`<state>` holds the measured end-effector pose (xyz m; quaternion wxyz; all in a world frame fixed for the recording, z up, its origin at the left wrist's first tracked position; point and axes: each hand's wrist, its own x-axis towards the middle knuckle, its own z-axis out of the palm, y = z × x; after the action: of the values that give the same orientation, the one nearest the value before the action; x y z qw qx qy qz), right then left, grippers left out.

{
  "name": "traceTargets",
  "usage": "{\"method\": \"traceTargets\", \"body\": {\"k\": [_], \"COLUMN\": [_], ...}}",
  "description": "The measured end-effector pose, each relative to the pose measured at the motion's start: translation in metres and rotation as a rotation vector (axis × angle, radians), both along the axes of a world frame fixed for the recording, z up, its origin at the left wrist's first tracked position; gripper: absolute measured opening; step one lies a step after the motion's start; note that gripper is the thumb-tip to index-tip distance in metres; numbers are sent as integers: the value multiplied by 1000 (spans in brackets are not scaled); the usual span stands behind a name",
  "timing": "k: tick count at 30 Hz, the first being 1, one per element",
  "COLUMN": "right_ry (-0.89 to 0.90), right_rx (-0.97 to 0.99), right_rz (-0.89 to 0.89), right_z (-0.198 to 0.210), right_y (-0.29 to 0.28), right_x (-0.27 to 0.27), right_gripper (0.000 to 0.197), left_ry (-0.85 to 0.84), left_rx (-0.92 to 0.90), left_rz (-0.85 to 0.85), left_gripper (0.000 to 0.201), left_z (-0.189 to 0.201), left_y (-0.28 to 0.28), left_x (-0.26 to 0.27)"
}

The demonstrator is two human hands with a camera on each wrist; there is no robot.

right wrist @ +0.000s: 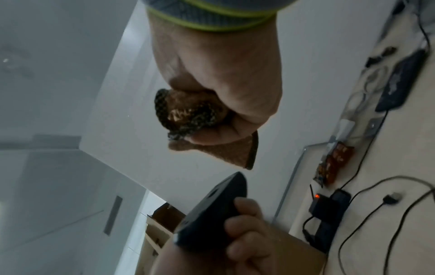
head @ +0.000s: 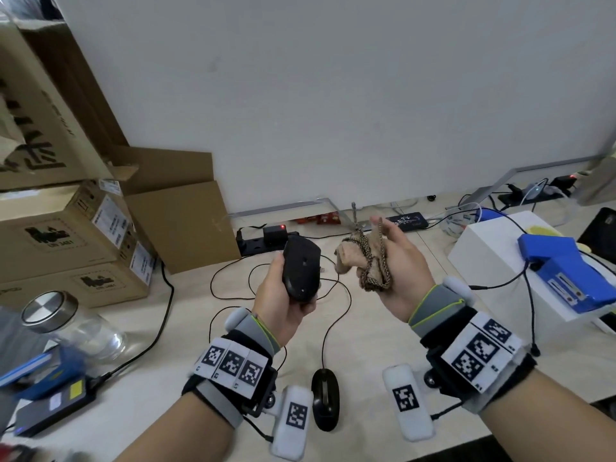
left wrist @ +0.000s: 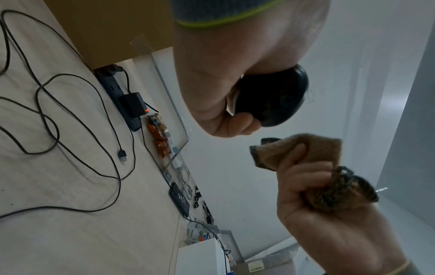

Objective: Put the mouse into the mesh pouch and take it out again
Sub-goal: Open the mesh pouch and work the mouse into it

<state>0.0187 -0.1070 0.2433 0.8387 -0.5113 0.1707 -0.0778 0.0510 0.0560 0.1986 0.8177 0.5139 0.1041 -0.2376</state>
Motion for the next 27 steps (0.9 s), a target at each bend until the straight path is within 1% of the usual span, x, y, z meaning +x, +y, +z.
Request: {"method": "traceTargets", "body": {"k": [1,3,4,5,7,8,10,11,12,13,15,17,18,19,21,22,23,25,27], "right_ry": [-16,-71,-105,-137,-189,-211,-270,-321,-355,-349,-253,-174,-214,-295,-450,-493,-509,-481,-338], "right_rx": [52,74,40,-45,-336,-516,-889,-1025,-1098,-1122,-1127,-1131,-1153,-1190,-1270,-1307,-1345,-1424,-1415], "right_rz": [42,182,257,310,351,313,163,75,5,-50,-132,-137,-115,-69,80,135,152,73,-51], "right_z": [2,2,1,-3,-14,-19,-28,-33,-37,-40,-40,-39,-38,-37,-40,-42,-44,-45,-44], "right_y": [1,6,7,7,9,10,12,12,11,8,4,11,18,26,39,42,41,34,22], "right_x": [0,-2,-3,-3,-5,-5,-4,-2,3,7,15,11,6,-2,-17,-19,-18,-5,15], "right_gripper": [26,24,25,31,38,38,30,23,21,23,25,21,20,23,29,31,31,33,37], "left_ry": [3,3,3,3,17,27,33,32,31,31,16,6,11,25,81,100,93,31,-22], "left_rx": [5,14,18,19,5,-12,-18,-12,-10,-7,27,26,18,12,-2,-5,-1,65,118], "left_rz": [3,5,4,1,-2,-2,-11,-19,-29,-44,-71,-70,-58,-40,-11,-3,-9,-53,-105], "left_gripper": [55,55,55,55,56,56,54,53,52,52,50,49,50,52,61,63,63,53,47], "left_z": [0,-2,-2,-1,0,0,1,1,1,1,0,1,1,0,-1,-1,-1,-1,0], "left_y": [-2,-6,-7,-9,-11,-12,-13,-13,-13,-13,-14,-15,-14,-13,-10,-7,-6,-8,-11], "left_x": [-1,-1,-2,-1,0,1,0,-1,-2,-4,-7,-7,-4,-1,4,4,4,0,-6]}}
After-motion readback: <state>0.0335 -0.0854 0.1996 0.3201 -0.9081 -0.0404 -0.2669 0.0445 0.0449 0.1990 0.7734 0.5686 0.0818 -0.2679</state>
